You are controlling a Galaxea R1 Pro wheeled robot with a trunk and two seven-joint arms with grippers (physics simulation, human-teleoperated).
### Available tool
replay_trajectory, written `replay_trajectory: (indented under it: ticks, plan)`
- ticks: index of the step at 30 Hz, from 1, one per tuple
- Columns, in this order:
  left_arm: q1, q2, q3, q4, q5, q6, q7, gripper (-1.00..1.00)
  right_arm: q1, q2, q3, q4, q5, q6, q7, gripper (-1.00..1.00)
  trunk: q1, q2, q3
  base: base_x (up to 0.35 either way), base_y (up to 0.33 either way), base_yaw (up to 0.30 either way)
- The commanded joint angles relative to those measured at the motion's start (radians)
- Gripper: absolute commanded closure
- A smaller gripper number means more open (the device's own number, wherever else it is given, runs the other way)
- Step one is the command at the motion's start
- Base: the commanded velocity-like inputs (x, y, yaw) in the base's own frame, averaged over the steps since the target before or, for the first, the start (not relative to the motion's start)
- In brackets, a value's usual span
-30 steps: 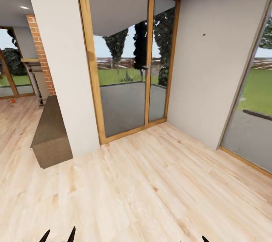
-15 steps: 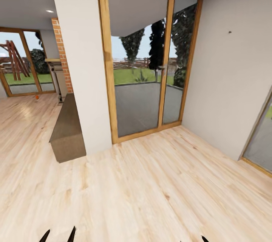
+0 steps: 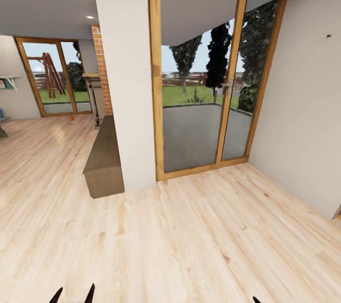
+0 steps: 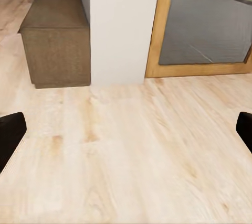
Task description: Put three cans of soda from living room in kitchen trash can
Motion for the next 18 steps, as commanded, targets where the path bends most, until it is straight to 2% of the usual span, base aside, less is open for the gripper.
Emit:
replay_trajectory:
  ticks: [1,5,12,18]
  plan:
    - [0.0,0.0,0.0,0.0,0.0,0.0,0.0,-1.0,0.0,0.001,0.0,0.0,0.005,0.0,0.0,-1.0,0.0,0.0,0.0,0.116,0.0,0.253]
    - [0.0,0.0,0.0,0.0,0.0,0.0,0.0,-1.0,0.0,0.009,0.0,0.001,0.022,0.0,-0.002,-1.0,0.0,0.0,0.0,0.116,0.0,0.253]
    - [0.0,0.0,0.0,0.0,0.0,0.0,0.0,-1.0,0.0,0.011,0.001,0.001,0.025,0.0,-0.003,-1.0,0.0,0.0,0.0,0.116,0.0,0.25]
    - [0.0,0.0,0.0,0.0,0.0,0.0,0.0,-1.0,0.0,0.013,0.001,0.001,0.025,0.0,-0.003,-1.0,0.0,0.0,0.0,0.114,0.0,0.123]
